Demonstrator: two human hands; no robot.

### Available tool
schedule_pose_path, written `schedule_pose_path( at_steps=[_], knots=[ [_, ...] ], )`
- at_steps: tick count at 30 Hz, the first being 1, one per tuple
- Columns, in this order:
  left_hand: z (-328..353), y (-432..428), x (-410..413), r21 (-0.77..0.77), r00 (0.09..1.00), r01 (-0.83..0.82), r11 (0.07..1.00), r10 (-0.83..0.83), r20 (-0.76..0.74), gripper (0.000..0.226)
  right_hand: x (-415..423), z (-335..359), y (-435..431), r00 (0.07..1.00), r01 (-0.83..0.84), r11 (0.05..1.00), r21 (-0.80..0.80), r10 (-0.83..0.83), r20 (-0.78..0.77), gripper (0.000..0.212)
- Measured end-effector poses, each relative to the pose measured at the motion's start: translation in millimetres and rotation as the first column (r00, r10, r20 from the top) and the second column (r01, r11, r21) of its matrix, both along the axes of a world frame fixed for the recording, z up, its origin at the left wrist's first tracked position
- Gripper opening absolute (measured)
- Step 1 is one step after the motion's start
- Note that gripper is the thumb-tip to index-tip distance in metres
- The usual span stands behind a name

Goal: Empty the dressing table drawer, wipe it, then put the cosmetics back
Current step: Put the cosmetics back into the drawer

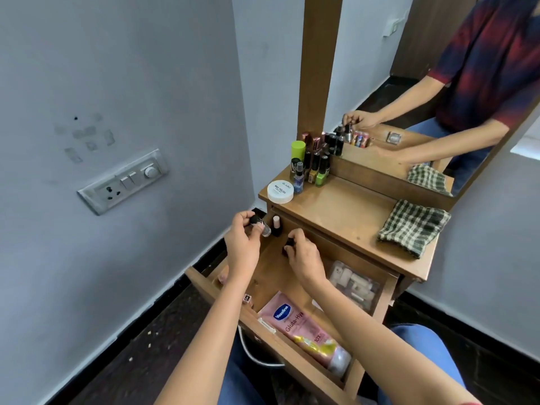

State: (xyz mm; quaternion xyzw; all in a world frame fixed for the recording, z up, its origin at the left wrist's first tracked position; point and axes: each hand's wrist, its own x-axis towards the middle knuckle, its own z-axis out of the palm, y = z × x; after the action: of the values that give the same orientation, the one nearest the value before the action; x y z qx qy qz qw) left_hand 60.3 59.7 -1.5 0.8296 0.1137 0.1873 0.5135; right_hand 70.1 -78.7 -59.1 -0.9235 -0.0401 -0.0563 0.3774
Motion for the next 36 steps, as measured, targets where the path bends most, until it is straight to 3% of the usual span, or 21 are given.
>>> schedule_pose_path(
  at_steps=[8, 14, 23, 30, 34, 36],
  knots=[
    [-11, -5, -6, 0.078, 0.999, -0.042, 0.996, 0.043, -0.022, 0.027, 30, -15, 15, 0.996, 0.081, 0.996, -0.044, -0.082, -0.021, 0.03],
    [-21, -10, -6, 0.117, 1.0, 0.008, 0.993, -0.005, -0.025, 0.028, 33, -34, 14, 0.988, 0.153, 0.985, 0.085, -0.153, 0.0, 0.011],
    [-25, -11, -5, 0.155, 0.997, 0.054, 0.986, -0.045, -0.063, 0.03, 39, -33, 27, 0.973, 0.229, 0.958, 0.174, -0.22, -0.069, 0.005],
    [-26, -11, -5, 0.155, 0.993, 0.087, 0.984, -0.074, -0.093, 0.03, 22, -25, 7, 0.992, 0.122, 0.947, 0.297, -0.13, 0.005, 0.015],
    [-25, -12, -7, 0.154, 0.988, 0.133, 0.979, -0.118, -0.103, 0.029, 7, -18, -5, 0.984, -0.141, 0.969, 0.204, 0.115, 0.134, 0.035],
    [-27, -13, -6, 0.182, 0.982, 0.171, 0.968, -0.152, -0.114, 0.03, 7, -17, -3, 0.976, -0.189, 0.971, 0.147, 0.17, 0.137, 0.037]
  ],
)
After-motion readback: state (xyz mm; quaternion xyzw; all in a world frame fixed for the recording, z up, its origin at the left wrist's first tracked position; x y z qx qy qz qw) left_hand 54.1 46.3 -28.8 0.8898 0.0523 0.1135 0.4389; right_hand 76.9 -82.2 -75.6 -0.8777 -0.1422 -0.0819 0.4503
